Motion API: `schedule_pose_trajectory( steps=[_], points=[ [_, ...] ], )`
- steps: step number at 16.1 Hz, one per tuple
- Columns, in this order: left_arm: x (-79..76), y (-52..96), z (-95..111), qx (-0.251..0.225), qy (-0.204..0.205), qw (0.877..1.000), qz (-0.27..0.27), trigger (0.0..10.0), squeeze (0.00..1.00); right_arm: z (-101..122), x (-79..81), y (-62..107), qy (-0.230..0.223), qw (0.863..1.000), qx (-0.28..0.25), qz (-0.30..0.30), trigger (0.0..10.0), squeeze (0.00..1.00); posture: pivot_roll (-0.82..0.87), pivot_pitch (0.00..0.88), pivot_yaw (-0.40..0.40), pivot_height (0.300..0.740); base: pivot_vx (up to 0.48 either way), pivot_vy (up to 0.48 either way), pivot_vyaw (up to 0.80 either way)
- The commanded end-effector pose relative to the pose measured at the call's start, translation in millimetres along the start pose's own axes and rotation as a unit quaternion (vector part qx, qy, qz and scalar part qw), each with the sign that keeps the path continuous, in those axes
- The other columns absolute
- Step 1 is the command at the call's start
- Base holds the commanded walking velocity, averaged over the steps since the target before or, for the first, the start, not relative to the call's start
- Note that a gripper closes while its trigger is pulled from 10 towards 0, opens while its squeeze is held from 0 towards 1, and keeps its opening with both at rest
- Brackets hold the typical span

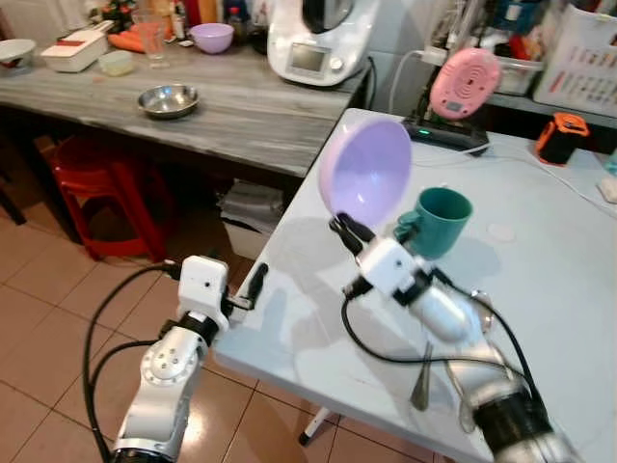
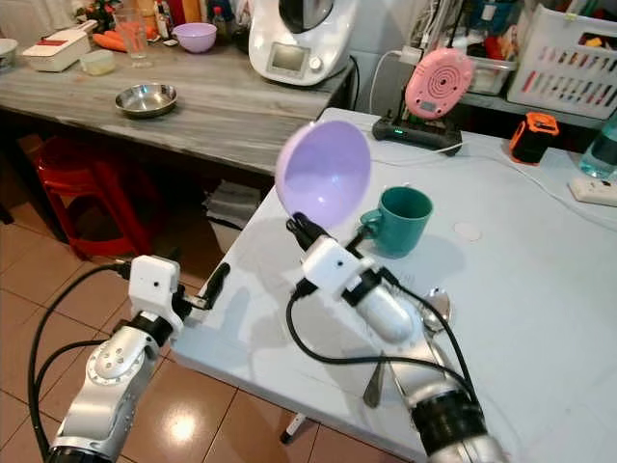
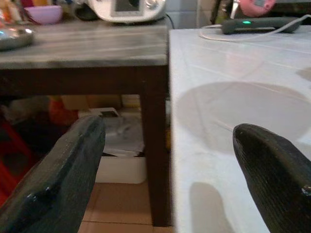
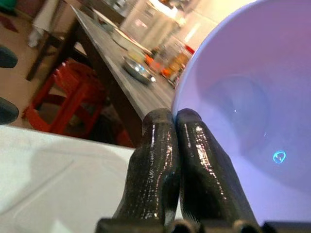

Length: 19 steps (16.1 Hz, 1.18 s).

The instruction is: Setting the table

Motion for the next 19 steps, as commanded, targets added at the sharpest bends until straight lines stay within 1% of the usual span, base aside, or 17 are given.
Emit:
schedule_pose_trajectory(
  steps=[1,3,5,6,10,11,15,17,19],
  points=[
    [-1.7,-4.3,2,-0.003,-0.003,1.0,-0.005,10.0,0.0,9,-5.9,3.4,0.007,1.0,-0.005,-0.023,10.0,0.0,-0.01,0.0,0.013,0.74,0.0,0.0,0.0],
    [0.6,-6.0,3,-0.008,-0.007,1.0,0.003,10.0,0.0,9,-3.6,14.3,0.001,0.999,0.008,-0.05,10.0,0.0,-0.01,0.0,0.013,0.74,0.0,0.0,0.0],
    [5.2,-6.8,0,-0.003,0.002,1.0,0.016,10.0,0.0,8,-3.0,18.4,-0.017,0.997,0.023,-0.075,10.0,0.0,-0.01,0.0,0.017,0.74,0.0,0.0,0.0],
    [6.6,-7.2,0,-0.002,0.002,1.0,0.016,10.0,0.0,8,-3.6,18.9,-0.022,0.996,0.029,-0.084,10.0,0.0,-0.01,0.0,0.017,0.74,0.0,0.0,-0.48],
    [12.0,-7.5,-2,0.001,-0.002,1.0,0.024,10.0,0.0,9,-1.6,18.2,-0.027,0.995,0.042,-0.085,10.0,0.0,0.0,0.0,0.016,0.74,0.0,0.0,-0.56],
    [12.5,-7.1,-3,0.003,-0.002,1.0,0.026,10.0,0.0,7,-2.4,18.5,-0.038,0.994,0.045,-0.09,10.0,0.0,0.0,0.0,0.016,0.74,0.0,0.0,-0.59],
    [10.9,-5.6,-6,0.006,0.001,1.0,0.025,10.0,0.0,2,-11.9,20.3,-0.041,0.993,0.056,-0.099,10.0,0.0,0.0,0.0,0.016,0.74,0.0,0.0,-0.6],
    [11.3,-5.8,-6,0.006,0.0,1.0,0.025,10.0,0.0,1,-14.4,21.8,-0.038,0.993,0.059,-0.1,10.0,0.0,0.0,0.0,0.016,0.74,0.0,0.0,0.0],
    [11.3,-6.0,-7,0.006,-0.001,1.0,0.025,10.0,0.0,-1,-15.2,22.7,-0.042,0.991,0.062,-0.108,10.0,0.0,0.0,0.0,0.014,0.74,0.0,0.244,0.0]
  ],
)
Point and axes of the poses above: a point about 5 cm out from each wrist's last joint towards the gripper, its own y axis pointing back from the gripper into the wrist, its own z axis along the axis of the wrist's last joint, x = y × z, the point moved 5 cm from there along -y, pointing out of the wrist towards the gripper, and after that the axes turned 9 degrees about -y, right-handed, at the moved point
